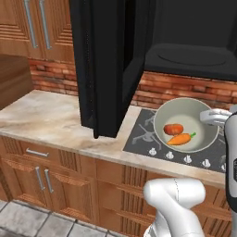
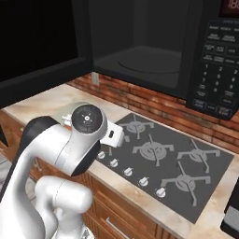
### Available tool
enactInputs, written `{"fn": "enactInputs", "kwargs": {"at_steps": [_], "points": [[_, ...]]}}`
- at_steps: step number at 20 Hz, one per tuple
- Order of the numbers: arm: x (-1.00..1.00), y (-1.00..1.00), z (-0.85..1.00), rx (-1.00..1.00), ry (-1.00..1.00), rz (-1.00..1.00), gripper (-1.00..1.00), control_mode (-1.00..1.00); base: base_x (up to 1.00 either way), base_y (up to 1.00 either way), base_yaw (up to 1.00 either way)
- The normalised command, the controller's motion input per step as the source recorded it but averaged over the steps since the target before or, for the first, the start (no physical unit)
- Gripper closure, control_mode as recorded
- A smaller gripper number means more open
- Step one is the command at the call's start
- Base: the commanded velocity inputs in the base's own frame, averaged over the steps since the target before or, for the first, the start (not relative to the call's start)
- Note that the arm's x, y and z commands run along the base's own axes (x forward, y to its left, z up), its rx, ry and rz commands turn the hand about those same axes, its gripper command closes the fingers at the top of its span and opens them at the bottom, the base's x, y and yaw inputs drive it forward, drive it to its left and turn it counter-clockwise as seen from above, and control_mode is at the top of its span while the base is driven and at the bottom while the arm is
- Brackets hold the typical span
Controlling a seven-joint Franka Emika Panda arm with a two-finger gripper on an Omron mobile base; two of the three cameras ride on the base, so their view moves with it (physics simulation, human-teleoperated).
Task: Place the bowl containing the squash and carrot in the microwave. Close the microwave door and press the start button to microwave the meal.
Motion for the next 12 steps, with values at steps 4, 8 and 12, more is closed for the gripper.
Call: {"fn": "enactInputs", "kwargs": {"at_steps": [4,8,12], "points": [[0.0,0.0,0.0,0.0,0.0,0.0,1.0,1.0,0.06,-0.34,0.03],[0.0,0.0,0.0,0.0,0.0,0.0,1.0,1.0,0.0,-0.24,-0.01],[0.0,0.0,0.0,0.0,0.0,0.0,1.0,1.0,-0.05,-0.27,-0.16]]}}
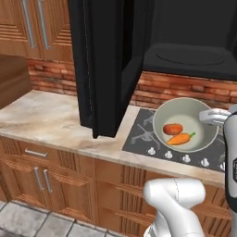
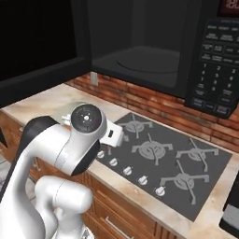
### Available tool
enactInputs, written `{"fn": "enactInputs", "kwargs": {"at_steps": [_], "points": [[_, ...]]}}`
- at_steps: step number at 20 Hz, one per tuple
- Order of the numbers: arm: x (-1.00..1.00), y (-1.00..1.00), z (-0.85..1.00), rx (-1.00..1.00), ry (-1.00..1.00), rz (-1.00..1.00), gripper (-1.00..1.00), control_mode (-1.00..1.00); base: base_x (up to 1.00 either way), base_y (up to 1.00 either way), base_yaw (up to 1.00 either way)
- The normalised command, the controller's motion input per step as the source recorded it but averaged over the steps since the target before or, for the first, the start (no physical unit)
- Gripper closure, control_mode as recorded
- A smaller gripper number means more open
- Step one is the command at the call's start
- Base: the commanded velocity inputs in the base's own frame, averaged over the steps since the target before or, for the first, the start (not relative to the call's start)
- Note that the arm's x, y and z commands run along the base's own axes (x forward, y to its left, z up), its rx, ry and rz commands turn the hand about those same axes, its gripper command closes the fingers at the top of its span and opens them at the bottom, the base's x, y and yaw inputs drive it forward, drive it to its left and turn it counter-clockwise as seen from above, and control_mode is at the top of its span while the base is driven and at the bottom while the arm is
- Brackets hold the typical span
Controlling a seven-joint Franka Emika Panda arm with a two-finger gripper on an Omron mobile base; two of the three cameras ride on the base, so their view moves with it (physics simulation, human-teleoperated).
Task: Place the bowl containing the squash and carrot in the microwave. Close the microwave door and press the start button to microwave the meal.
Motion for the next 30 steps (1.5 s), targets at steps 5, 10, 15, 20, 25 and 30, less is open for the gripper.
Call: {"fn": "enactInputs", "kwargs": {"at_steps": [5,10,15,20,25,30], "points": [[0.0,0.0,0.0,0.0,0.0,0.0,1.0,1.0,-0.07,-0.16,-0.37],[0.0,0.0,0.0,0.0,0.0,0.0,1.0,1.0,-0.05,-0.02,-0.43],[0.0,0.0,0.0,0.0,0.0,0.0,1.0,1.0,0.0,0.1,-0.15],[0.0,0.0,0.0,0.0,0.0,0.0,1.0,-1.0,0.0,0.01,0.0],[0.0,0.0,0.0,0.0,0.0,0.0,1.0,-1.0,0.0,0.0,0.0],[0.0,0.0,0.0,0.0,0.0,0.0,1.0,-1.0,0.0,0.0,0.0]]}}
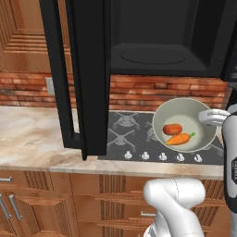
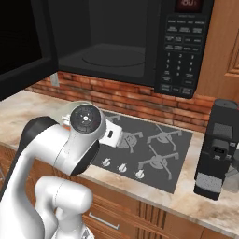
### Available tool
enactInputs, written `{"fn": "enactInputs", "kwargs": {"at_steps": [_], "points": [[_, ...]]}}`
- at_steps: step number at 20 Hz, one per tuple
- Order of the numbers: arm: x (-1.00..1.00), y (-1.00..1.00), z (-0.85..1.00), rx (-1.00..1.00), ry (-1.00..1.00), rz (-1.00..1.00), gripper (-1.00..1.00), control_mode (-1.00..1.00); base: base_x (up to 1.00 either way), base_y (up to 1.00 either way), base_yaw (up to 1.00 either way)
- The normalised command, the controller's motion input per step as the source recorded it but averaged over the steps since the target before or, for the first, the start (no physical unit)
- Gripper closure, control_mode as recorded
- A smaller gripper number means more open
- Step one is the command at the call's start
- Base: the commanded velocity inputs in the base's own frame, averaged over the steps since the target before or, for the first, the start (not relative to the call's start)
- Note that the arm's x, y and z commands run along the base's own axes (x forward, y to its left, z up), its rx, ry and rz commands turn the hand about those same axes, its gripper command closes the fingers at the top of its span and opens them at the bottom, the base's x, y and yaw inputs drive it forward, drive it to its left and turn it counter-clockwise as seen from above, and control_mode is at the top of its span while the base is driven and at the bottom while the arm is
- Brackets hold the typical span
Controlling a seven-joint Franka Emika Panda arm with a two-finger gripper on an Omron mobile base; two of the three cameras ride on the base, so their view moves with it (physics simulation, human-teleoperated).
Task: Place the bowl containing the squash and carrot in the microwave. Close the microwave door and press the start button to microwave the meal.
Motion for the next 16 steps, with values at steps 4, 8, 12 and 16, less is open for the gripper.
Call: {"fn": "enactInputs", "kwargs": {"at_steps": [4,8,12,16], "points": [[0.0,0.0,0.06,0.02,-0.03,0.01,1.0,-1.0,0.0,0.0,0.0],[0.0,0.0,0.54,0.01,-0.06,0.0,1.0,-1.0,0.0,0.0,0.0],[0.0,0.0,0.64,0.0,-0.01,0.0,1.0,-1.0,0.0,0.0,0.0],[0.02,0.01,0.5,0.0,0.02,-0.11,1.0,-1.0,0.0,0.0,0.0]]}}
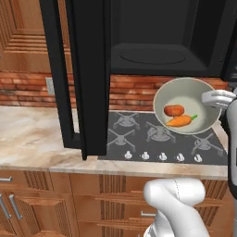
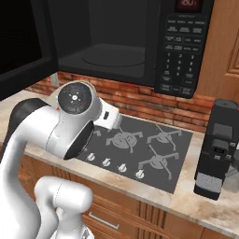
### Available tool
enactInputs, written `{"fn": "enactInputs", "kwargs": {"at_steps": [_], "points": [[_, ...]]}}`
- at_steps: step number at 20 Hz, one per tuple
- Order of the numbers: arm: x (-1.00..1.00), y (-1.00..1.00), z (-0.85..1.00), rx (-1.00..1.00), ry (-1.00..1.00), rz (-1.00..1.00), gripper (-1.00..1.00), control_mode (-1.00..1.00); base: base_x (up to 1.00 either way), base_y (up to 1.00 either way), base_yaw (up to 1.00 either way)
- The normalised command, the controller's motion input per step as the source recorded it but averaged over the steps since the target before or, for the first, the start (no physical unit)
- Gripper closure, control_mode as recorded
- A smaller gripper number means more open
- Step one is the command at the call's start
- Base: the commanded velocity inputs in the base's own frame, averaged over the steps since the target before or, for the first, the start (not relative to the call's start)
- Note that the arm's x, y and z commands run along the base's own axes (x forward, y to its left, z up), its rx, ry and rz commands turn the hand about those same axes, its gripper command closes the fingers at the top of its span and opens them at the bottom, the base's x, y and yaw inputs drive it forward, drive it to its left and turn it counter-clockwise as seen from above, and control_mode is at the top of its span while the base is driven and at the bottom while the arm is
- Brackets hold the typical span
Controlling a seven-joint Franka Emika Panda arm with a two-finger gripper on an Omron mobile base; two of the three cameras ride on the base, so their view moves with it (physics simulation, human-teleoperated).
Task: Place the bowl containing the squash and carrot in the microwave. Close the microwave door and press the start button to microwave the meal.
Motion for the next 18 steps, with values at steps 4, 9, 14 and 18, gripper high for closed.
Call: {"fn": "enactInputs", "kwargs": {"at_steps": [4,9,14,18], "points": [[0.01,0.23,0.35,-0.05,0.04,-0.22,1.0,-1.0,0.0,0.0,0.0],[0.0,0.12,0.03,0.1,-0.08,-0.26,1.0,-1.0,0.0,0.0,0.0],[0.0,-0.01,0.12,0.43,-0.02,-0.29,1.0,-1.0,0.0,0.0,0.0],[0.0,0.0,0.39,0.31,0.0,-0.21,1.0,-1.0,0.0,0.0,0.0]]}}
